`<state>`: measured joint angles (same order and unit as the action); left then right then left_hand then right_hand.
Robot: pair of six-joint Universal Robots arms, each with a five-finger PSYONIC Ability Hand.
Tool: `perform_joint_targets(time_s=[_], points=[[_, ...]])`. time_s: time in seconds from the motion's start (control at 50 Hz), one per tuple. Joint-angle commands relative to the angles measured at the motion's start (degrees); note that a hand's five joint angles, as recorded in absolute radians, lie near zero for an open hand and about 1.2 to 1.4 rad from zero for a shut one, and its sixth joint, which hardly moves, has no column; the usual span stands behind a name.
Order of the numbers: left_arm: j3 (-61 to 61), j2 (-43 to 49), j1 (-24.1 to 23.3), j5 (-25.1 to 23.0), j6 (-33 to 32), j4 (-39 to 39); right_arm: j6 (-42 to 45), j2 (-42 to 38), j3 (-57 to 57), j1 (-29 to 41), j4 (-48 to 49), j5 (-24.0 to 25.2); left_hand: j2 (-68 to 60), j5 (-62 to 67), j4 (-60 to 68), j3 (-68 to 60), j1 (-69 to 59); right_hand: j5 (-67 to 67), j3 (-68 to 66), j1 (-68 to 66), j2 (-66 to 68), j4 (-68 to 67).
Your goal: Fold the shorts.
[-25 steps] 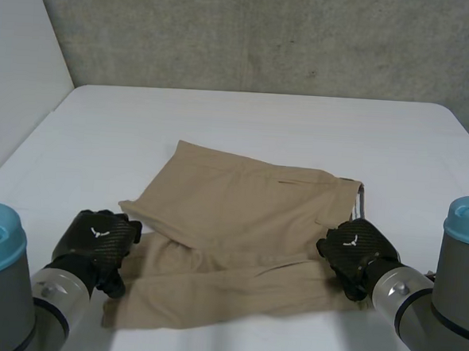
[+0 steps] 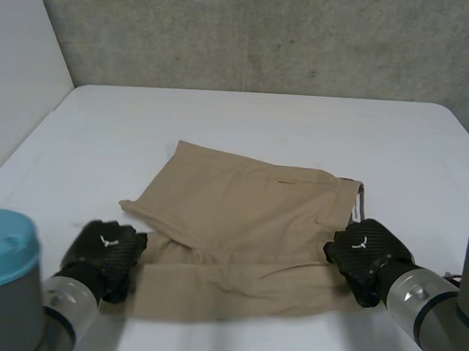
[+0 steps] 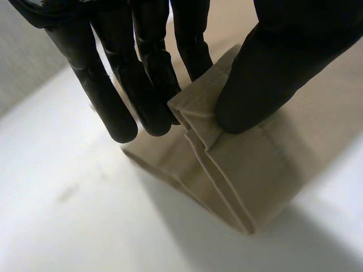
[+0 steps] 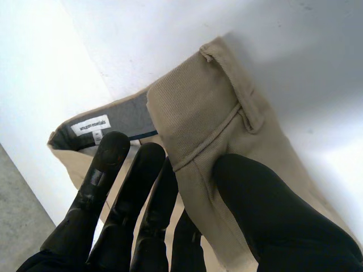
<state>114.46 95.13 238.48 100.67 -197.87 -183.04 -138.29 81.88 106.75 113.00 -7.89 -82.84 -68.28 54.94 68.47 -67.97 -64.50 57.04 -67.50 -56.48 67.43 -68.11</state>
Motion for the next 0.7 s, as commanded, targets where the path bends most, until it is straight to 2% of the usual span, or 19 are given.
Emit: perform_joint_targets(time_s=[0.02, 0.14, 0.22, 0.38, 0.5, 0.6, 0.7], points=[[0.0, -15.0, -0.3, -0.1, -0.8, 4.0, 4.0, 8.2, -0.8, -0.2, -7.0, -0.1, -11.7, 15.1, 11.5, -12.0, -15.5, 13.0, -12.5, -23.5, 12.6, -11.9], [-3.7, -26.4, 0.1, -0.4, -3.8, 7.6, 5.9, 19.8, -6.1, -1.9, -12.2, 0.1, -11.7, 15.1, 11.5, -12.0, -15.5, 13.0, -12.5, -23.5, 12.6, -11.9], [-7.4, -32.2, 0.2, -0.7, -5.5, 9.2, 5.6, 23.8, -10.0, -2.2, -12.7, 0.0, -11.7, 15.1, 11.5, -12.0, -15.5, 13.0, -12.5, -23.5, 12.6, -11.9], [-10.1, -33.4, 0.1, -0.8, -5.9, 10.3, 5.7, 24.6, -11.7, -2.7, -13.6, 0.3, -11.7, 15.1, 11.5, -12.0, -15.5, 13.0, -12.5, -23.5, 12.6, -11.9], [-10.0, -22.8, 0.1, -1.4, -5.9, 9.5, 6.1, 19.7, -10.9, -4.1, -12.6, 0.9, -11.7, 15.1, 11.5, -12.0, -15.5, 13.0, -12.5, -23.5, 12.6, -11.9], [-12.5, -11.1, 0.0, -1.4, -6.0, 4.6, 6.2, 8.1, -13.7, -5.8, -10.3, 2.0, -11.7, 15.1, 11.5, -12.0, -15.5, 13.0, -12.5, -23.5, 12.6, -11.9], [-20.3, 4.1, 0.3, -1.2, -6.4, -3.3, 6.0, -2.5, -18.4, -5.3, -6.8, 1.5, -11.7, 15.1, 11.5, -12.0, -15.5, 13.0, -12.5, -23.5, 12.6, -11.9]])
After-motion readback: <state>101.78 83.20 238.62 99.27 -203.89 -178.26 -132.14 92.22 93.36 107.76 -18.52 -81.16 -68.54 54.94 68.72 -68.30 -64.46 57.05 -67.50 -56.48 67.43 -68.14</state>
